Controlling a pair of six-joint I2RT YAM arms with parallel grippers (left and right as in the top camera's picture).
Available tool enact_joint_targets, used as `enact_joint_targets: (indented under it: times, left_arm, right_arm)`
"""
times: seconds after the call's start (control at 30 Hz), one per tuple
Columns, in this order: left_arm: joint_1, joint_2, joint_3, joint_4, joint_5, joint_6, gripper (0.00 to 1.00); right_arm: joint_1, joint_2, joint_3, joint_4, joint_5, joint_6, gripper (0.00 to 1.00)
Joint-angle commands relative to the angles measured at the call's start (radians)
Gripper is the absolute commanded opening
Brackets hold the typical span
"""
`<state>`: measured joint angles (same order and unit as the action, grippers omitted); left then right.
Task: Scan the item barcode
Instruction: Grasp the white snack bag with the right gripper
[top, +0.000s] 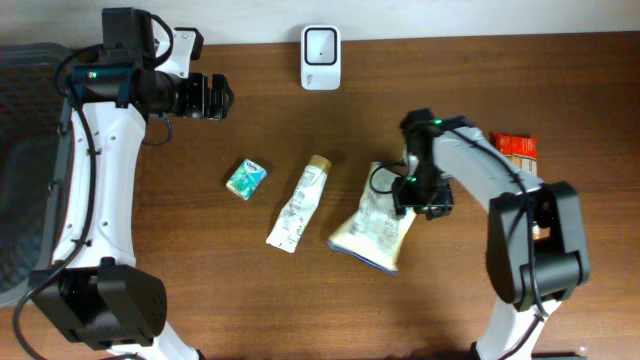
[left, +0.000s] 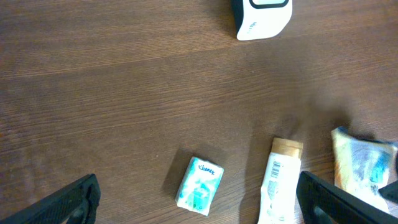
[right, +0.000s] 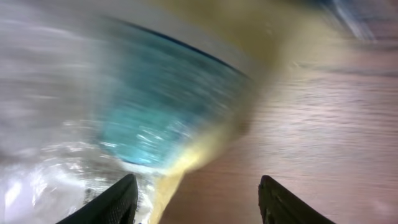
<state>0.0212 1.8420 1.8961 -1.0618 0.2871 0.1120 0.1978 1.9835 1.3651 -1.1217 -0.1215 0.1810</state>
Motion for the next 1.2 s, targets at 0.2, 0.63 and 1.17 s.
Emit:
enact_joint_targets:
  times: [0.2,0.63,1.17]
  left_arm:
    - [0.008,-0.002,0.005,0.001,0.001,0.016,0.99]
    - [0.006,-0.002,0.005,0.001,0.001,0.016,0.99]
    - [0.006,-0.002,0.005,0.001,0.001,0.016,0.99]
  right_arm:
    - [-0.093,-0.045,0.139,-0.145,-0.156,-0.227,0.69]
    - [0.201,-0.045,-0.042,-0.188,-0.369,-0.233,0.64]
    - [-0.144,0.213,0.260,-0.042,-0.404,-0.777,1.00]
